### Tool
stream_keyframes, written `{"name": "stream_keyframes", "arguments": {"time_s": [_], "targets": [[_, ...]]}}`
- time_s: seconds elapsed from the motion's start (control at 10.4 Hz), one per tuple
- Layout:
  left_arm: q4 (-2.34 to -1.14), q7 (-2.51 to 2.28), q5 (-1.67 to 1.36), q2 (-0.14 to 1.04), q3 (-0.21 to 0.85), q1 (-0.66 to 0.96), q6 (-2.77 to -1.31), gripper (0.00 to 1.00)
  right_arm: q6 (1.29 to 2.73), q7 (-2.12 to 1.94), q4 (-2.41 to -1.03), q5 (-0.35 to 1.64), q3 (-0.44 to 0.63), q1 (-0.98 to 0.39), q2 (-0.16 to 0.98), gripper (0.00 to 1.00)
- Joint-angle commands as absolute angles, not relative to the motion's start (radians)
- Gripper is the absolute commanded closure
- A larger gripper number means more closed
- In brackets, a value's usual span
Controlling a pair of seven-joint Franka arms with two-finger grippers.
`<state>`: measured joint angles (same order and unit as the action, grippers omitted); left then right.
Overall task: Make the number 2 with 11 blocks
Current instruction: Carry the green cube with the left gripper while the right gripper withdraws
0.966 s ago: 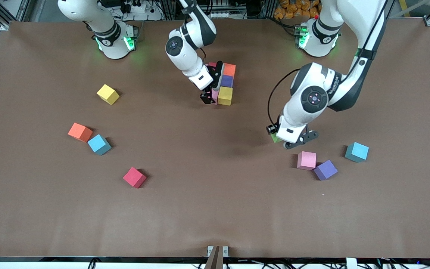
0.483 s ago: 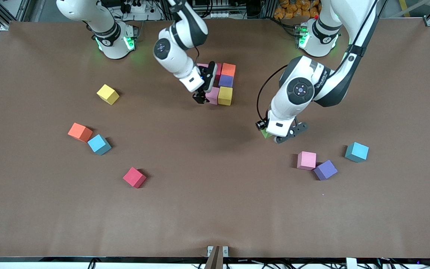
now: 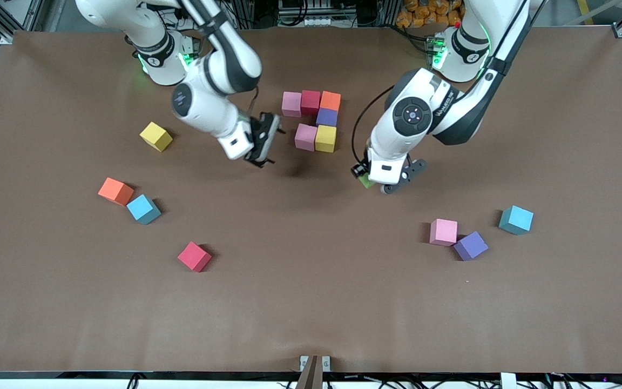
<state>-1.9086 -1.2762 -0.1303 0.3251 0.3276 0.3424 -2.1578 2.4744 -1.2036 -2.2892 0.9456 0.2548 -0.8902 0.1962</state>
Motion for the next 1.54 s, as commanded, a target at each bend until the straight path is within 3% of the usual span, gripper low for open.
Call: {"name": "stream_keyframes", "arguments": {"time_s": [0.0,0.29,0.48,0.68,1.16,1.45], "targets": [[-1.881,-1.415,-0.173,0.313,0.342,0.373,-2.14,1.0,2.358,-1.19,-2.263,0.843,0.271,-0.751,0.153,0.0],[-1.838,-1.607,-0.182,0.344,0.342,0.454,-2.173,1.0,2.2,-1.061,-2.114,0.659,0.444,-0.723,0.173,0.0],[-1.803,-1.745,-0.209,0.376,0.339,0.54,-2.209,1.0,2.12,-0.958,-2.009,0.55,0.454,-0.637,0.178,0.0],[-1.775,-1.911,-0.206,0.412,0.336,0.606,-2.268,1.0,1.943,-0.803,-1.855,0.448,0.539,-0.624,0.187,0.0],[-1.775,-2.247,-0.155,0.5,0.327,0.727,-2.499,1.0,1.595,-0.519,-1.562,0.177,0.604,-0.617,0.186,0.0],[-1.775,-2.42,-0.069,0.552,0.311,0.791,-2.575,1.0,1.49,-0.306,-1.499,0.146,0.609,-0.611,0.184,0.0]]}}
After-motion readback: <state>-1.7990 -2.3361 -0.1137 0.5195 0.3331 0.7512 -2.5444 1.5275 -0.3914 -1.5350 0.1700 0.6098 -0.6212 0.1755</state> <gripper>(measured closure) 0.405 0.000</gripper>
